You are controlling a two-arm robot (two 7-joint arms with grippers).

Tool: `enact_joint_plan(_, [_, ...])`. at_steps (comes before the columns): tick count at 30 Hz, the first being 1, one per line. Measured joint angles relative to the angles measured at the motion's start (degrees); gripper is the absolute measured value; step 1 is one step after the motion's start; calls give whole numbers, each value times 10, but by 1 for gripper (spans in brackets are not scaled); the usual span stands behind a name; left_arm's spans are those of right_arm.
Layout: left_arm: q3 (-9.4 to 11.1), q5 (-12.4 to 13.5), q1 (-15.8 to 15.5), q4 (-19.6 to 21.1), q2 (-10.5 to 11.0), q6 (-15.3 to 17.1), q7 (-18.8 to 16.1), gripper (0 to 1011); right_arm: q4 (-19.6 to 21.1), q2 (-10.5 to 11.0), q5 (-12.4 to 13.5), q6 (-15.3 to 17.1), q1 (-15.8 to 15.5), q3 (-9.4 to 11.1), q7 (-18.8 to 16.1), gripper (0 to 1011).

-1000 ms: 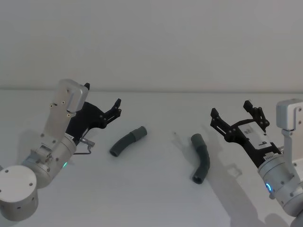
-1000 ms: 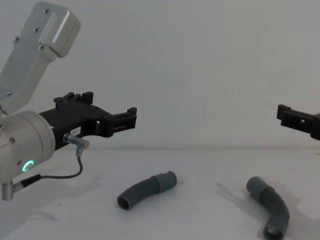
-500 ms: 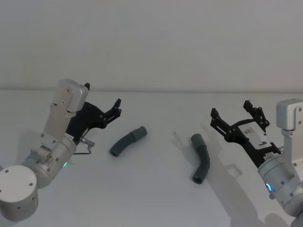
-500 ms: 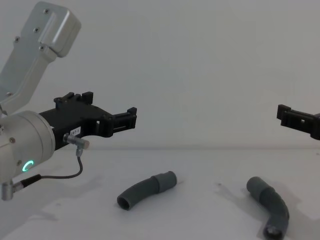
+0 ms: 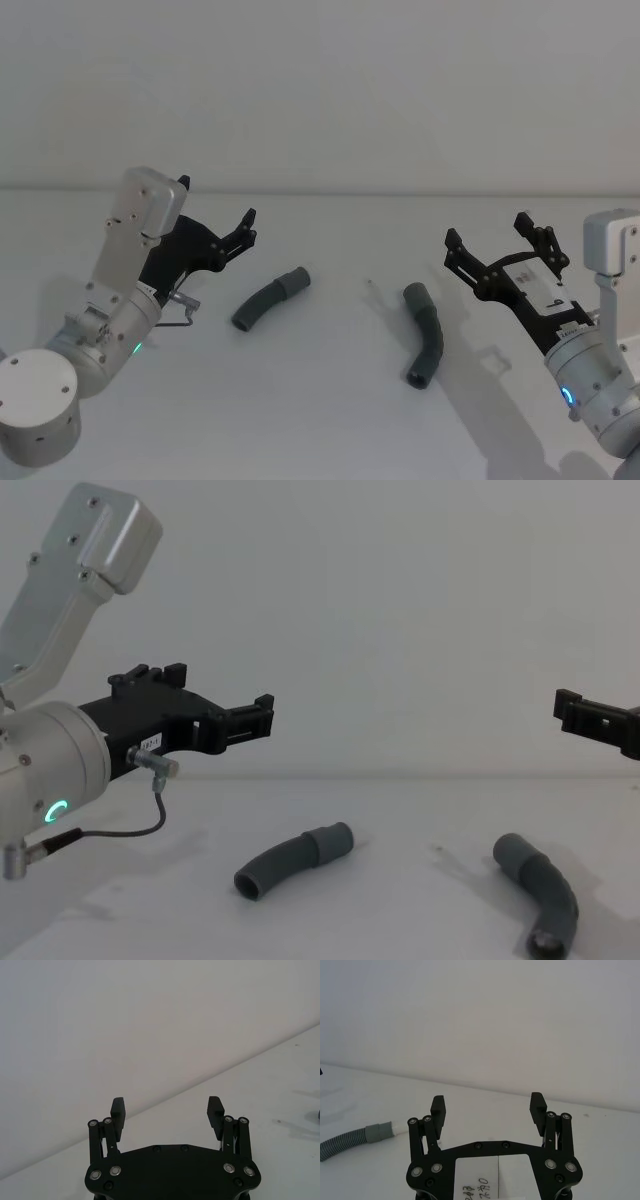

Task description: Use both hands to pick up one end of the pipe from the table, align the ends, and insert them.

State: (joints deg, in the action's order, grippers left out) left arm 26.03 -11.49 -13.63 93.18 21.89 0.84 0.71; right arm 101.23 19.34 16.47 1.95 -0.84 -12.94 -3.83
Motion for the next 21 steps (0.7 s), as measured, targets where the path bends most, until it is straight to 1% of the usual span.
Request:
enact_joint_plan(5, [0,-2,-6,-1,1,5,11,1001,0,0,0,0,0,0,0,1001])
enact_joint_plan(11, [3,-14,-29,-7,6,25,45,1001,0,0,0,0,0,0,0,1001])
enact_joint_plan(13, [5,-19,-41,-12,8,35,62,1001,0,0,0,0,0,0,0,1001])
enact_joint_plan(14, [6,-23,-50,-16,10,44,76,1001,0,0,0,0,0,0,0,1001])
enact_joint_plan(15, [6,-23,-50,-16,10,44,76,1001,0,0,0,0,0,0,0,1001])
enact_joint_plan(16, [8,-26,-59,-20,12,53,91,1001,0,0,0,0,0,0,0,1001])
enact_joint_plan(17, [9,-27,-63,-22,13,56,96,1001,0,0,0,0,0,0,0,1001])
enact_joint_plan(18, [11,-30,-72,-26,15,64,109,1001,0,0,0,0,0,0,0,1001])
enact_joint_plan(21, [15,-35,-85,-33,19,77,131,1001,0,0,0,0,0,0,0,1001])
